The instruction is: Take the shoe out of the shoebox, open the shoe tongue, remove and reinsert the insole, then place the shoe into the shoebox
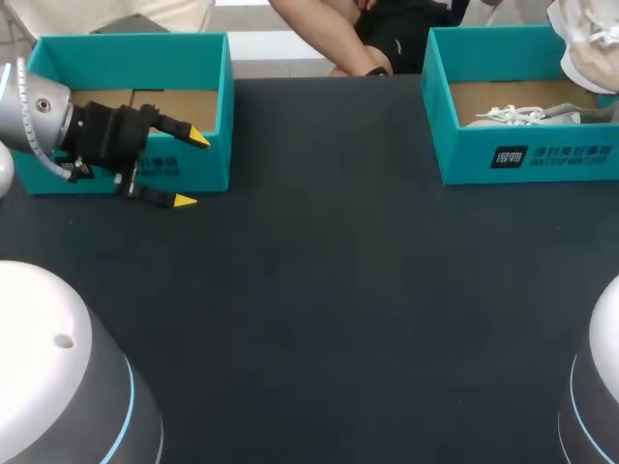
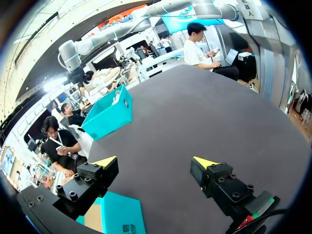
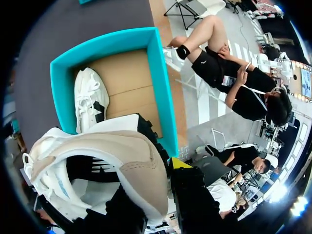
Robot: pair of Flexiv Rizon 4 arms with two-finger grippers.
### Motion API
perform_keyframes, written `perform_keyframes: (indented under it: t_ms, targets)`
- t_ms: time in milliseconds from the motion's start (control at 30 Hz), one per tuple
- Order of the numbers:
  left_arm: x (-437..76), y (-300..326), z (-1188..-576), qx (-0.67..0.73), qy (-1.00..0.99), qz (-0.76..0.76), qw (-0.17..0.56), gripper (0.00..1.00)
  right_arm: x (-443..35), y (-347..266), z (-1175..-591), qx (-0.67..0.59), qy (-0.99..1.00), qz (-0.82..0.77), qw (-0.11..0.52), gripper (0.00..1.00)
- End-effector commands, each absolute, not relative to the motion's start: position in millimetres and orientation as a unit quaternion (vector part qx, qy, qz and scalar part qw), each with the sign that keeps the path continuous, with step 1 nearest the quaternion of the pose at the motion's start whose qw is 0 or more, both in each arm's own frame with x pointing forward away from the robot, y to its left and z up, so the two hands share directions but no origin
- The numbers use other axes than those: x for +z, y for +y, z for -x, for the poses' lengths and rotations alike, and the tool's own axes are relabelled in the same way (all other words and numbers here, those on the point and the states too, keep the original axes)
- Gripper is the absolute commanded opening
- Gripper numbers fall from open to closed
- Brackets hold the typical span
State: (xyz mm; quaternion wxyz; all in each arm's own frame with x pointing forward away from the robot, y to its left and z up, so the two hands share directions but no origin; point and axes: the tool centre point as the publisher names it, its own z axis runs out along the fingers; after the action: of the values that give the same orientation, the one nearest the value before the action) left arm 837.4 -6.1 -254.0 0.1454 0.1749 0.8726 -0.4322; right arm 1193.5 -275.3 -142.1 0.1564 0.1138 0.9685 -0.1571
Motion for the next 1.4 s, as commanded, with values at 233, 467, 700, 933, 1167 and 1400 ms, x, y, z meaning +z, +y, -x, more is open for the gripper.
perform_keyframes:
  t_ms: [233, 467, 700, 933, 1167, 1400]
  targets:
    - [-253.5, -6.5, -837.0, -0.43, 0.874, -0.175, 0.145, 1.0, -146.9, -296.9, -1188.4, -0.173, 0.872, -0.427, 0.166, 0.0]
    - [-253.5, -6.5, -837.0, -0.43, 0.874, -0.175, 0.145, 1.0, -142.1, -319.3, -1172.1, -0.197, 0.767, -0.594, 0.14, 0.0]
    - [-253.5, -6.5, -837.0, -0.43, 0.874, -0.175, 0.145, 1.0, -142.0, -328.8, -1151.7, -0.213, 0.639, -0.732, 0.108, 0.0]
    - [-253.5, -6.5, -837.0, -0.43, 0.874, -0.175, 0.145, 1.0, -142.0, -328.8, -1151.7, -0.213, 0.639, -0.732, 0.108, 0.0]
    - [-253.5, -6.5, -837.0, -0.43, 0.874, -0.175, 0.145, 1.0, -142.0, -328.8, -1151.7, -0.213, 0.639, -0.732, 0.108, 0.0]
    - [-253.5, -6.5, -837.0, -0.43, 0.874, -0.175, 0.145, 1.0, -142.0, -328.8, -1151.7, -0.213, 0.639, -0.732, 0.108, 0.0]
